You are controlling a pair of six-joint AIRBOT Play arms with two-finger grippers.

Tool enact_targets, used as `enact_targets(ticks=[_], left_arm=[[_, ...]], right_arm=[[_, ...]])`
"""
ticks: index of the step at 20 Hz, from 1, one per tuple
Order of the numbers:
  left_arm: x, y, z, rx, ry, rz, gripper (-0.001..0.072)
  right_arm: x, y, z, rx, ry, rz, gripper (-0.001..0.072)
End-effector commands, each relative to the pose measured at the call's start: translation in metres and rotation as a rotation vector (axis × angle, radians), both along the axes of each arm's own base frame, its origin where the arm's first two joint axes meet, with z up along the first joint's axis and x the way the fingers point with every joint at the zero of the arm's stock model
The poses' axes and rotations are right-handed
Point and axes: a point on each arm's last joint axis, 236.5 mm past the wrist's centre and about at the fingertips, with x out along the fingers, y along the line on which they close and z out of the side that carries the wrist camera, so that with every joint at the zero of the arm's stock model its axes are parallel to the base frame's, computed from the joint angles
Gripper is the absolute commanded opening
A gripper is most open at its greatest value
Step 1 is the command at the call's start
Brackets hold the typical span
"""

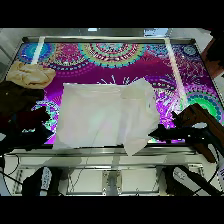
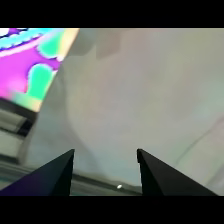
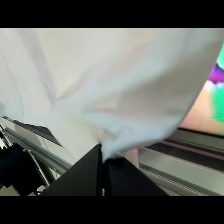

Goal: Fold the shirts.

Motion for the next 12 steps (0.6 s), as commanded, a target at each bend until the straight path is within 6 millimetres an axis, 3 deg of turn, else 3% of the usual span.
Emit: enact_targets(ticks=[1, 4, 9, 12], left_arm=[[-0.056, 0.032, -0.024, 0.138, 0.255, 0.032, 0.0413], [-0.063, 0.015, -0.034, 0.049, 0.312, 0.031, 0.0413], [-0.031, 0.006, -0.044, -0.049, 0.254, 0.098, 0.0414], [-0.027, 0.007, -0.054, -0.073, 0.273, 0.112, 0.0414]], right_arm=[[0.011, 0.008, 0.012, 0.051, -0.083, 0.004, 0.0025], [0.014, 0.009, 0.015, 0.061, -0.101, 0.001, 0.0025], [0.013, 0.010, 0.017, 0.066, -0.116, 0.019, 0.0025], [0.011, 0.012, 0.018, 0.075, -0.113, 0.026, 0.0025]])
